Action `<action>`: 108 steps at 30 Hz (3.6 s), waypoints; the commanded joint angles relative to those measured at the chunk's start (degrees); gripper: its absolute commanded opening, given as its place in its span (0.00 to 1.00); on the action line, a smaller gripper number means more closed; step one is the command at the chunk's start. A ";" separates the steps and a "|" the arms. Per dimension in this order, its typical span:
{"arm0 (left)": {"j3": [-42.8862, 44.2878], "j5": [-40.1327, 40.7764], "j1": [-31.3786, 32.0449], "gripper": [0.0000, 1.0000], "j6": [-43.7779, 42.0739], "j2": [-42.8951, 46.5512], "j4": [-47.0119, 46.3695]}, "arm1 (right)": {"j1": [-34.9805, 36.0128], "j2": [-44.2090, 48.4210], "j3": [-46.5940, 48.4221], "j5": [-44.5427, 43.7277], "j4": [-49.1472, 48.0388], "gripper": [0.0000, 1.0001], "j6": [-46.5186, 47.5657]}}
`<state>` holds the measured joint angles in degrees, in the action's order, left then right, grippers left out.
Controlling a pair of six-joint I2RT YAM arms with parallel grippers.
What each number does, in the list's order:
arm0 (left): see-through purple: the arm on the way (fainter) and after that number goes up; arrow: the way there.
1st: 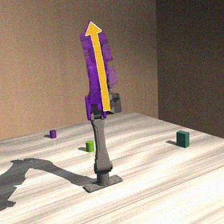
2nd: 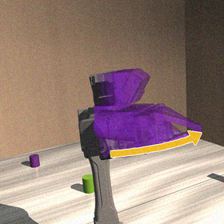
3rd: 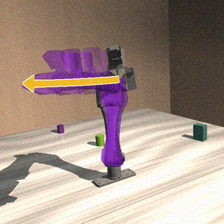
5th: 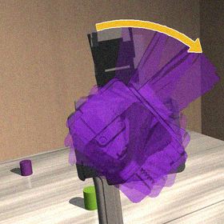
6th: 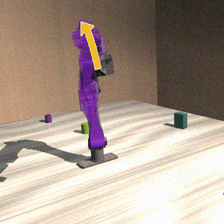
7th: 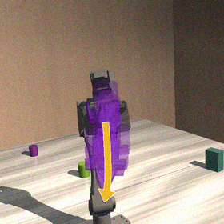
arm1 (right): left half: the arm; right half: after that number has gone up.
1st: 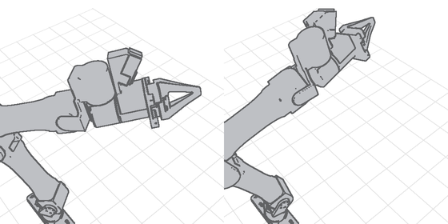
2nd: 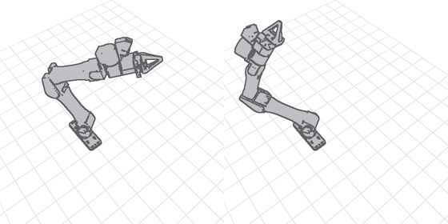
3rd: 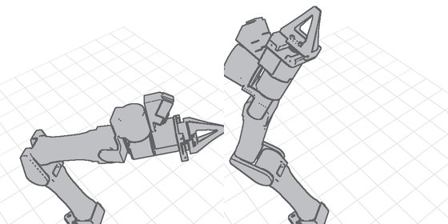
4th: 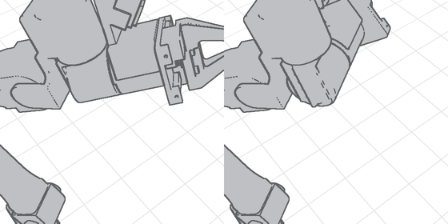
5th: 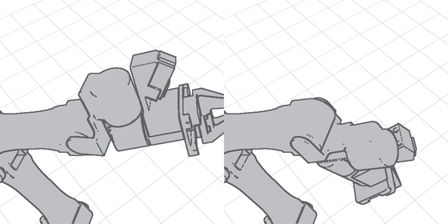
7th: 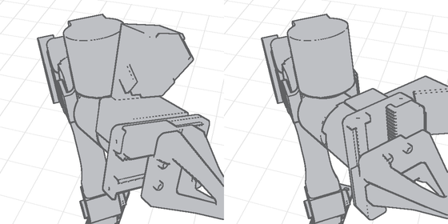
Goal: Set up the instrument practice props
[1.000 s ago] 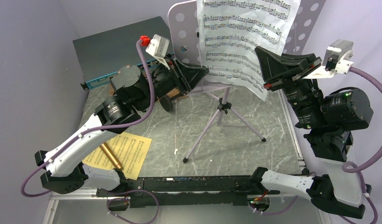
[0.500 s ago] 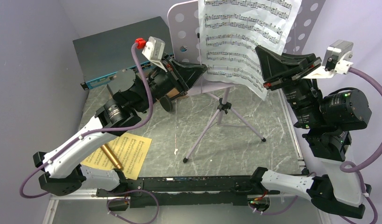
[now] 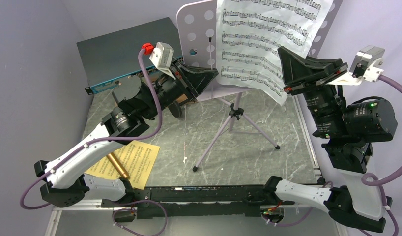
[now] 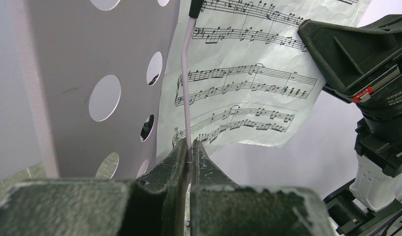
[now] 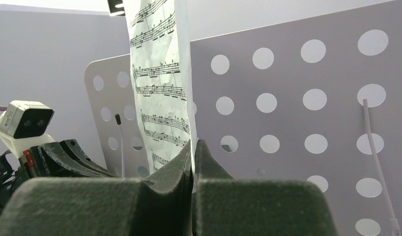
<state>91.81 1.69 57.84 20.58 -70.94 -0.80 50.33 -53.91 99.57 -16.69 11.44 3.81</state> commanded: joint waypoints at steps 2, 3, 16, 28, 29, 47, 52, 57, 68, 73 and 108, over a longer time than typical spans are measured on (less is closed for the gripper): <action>0.13 -1.17 0.38 0.00 -1.33 1.87 -3.17 | -0.08 -0.19 0.63 -0.41 -2.19 0.00 1.37; 0.17 -1.17 0.40 0.00 -1.29 1.81 -3.19 | -0.08 -0.68 1.23 0.81 -1.73 0.00 1.49; -0.14 -1.17 0.42 0.00 -1.19 2.38 -3.16 | -0.19 -6.37 3.61 12.26 -1.95 0.00 1.05; -0.79 -1.17 0.46 0.00 -0.72 3.20 -3.70 | -0.15 -5.26 -1.10 10.56 -5.72 0.00 -0.03; -0.88 -1.17 0.44 0.00 -0.72 3.25 -3.76 | -0.14 -5.05 -1.84 10.65 -6.27 0.00 0.04; -1.10 -1.17 0.48 0.00 -0.45 3.60 -3.60 | -0.14 -4.24 -5.53 9.99 -10.66 0.00 -0.40; -1.10 -0.85 0.43 0.00 0.09 3.75 -3.33 | -0.14 -4.44 -6.04 10.16 -11.09 0.00 -0.40; -0.09 -0.55 0.38 0.02 1.11 3.19 -2.41 | -0.14 -4.58 -6.14 10.34 -11.11 0.00 -0.77; -0.14 -0.46 0.45 0.07 1.91 3.44 -2.23 | -0.14 -4.24 -7.20 10.32 -12.45 0.00 -1.25; -0.71 -0.08 0.47 0.19 2.17 3.97 -2.24 | -0.14 -3.69 -7.95 8.88 -12.74 0.02 -1.05; -31.93 3.22 0.39 0.97 13.10 45.08 42.27 | 12.82 17.13 -64.23 38.94 -13.89 0.85 -29.87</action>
<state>60.51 -2.31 58.08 28.23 -26.50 34.15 53.36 -34.09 40.93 22.35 16.38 -19.64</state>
